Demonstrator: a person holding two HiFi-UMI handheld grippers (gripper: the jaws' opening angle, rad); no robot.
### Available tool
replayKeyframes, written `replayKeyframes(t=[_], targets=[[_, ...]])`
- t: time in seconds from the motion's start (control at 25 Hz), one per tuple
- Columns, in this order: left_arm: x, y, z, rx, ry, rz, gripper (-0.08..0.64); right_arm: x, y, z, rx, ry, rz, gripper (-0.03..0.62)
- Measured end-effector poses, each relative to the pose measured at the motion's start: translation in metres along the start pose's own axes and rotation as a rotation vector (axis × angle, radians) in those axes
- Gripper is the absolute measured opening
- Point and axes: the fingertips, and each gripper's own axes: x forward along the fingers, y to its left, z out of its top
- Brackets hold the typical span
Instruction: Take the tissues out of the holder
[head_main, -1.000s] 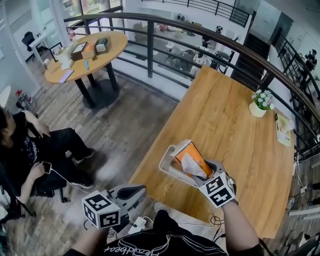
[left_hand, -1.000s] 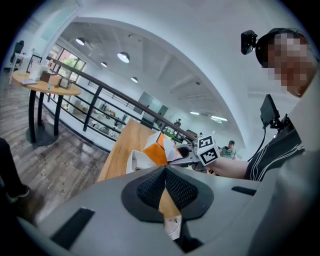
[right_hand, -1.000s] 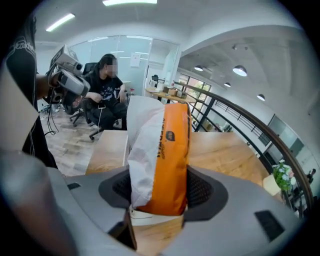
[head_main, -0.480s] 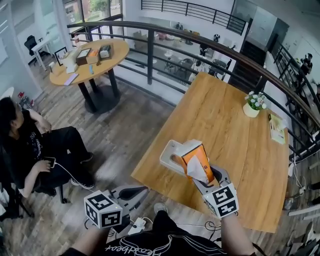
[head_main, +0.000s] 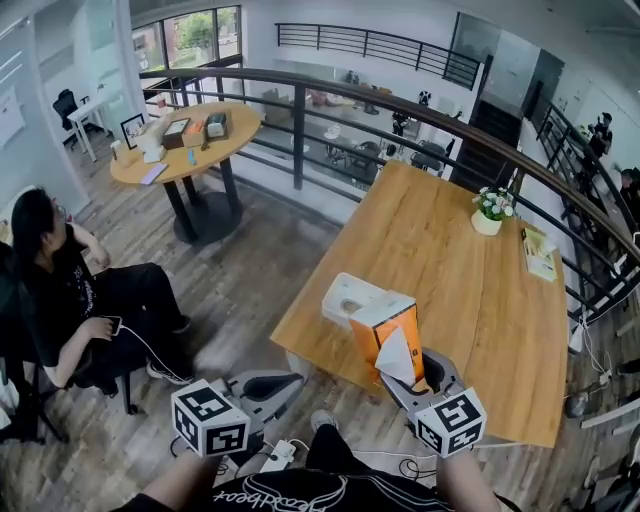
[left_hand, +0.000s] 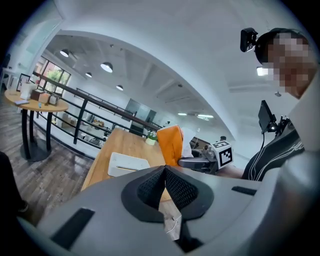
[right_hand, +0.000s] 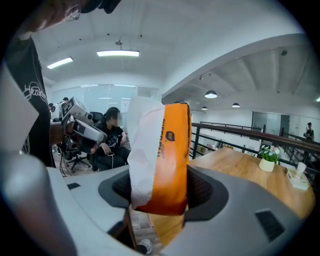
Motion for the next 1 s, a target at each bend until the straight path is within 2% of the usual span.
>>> replayKeyframes(t=[0.2, 0.36, 0.56, 0.68, 1.0], targets=[[-0.012, -0.028, -0.012, 0.029, -0.016, -0.019, 0.014, -0.040, 0.029, -0.001, 0.025, -0.053, 0.011, 0.267], [-0.015, -0.054, -0.021, 0.040, -0.026, -0.049, 0.014, -0.067, 0.051, -0.012, 0.029, -0.054, 0.013, 0.268], [-0.015, -0.082, -0.032, 0.068, -0.019, -0.085, 0.014, -0.098, 0.071, -0.019, 0.121, -0.085, 0.019, 0.268], [-0.015, -0.097, -0.034, 0.079, -0.017, -0.098, 0.014, -0.113, 0.078, -0.020, 0.133, -0.094, 0.023, 0.268], [-0.017, -0.137, -0.035, 0.112, -0.042, -0.074, 0.014, -0.153, 0.083, -0.021, 0.161, -0.131, 0.056, 0.268]])
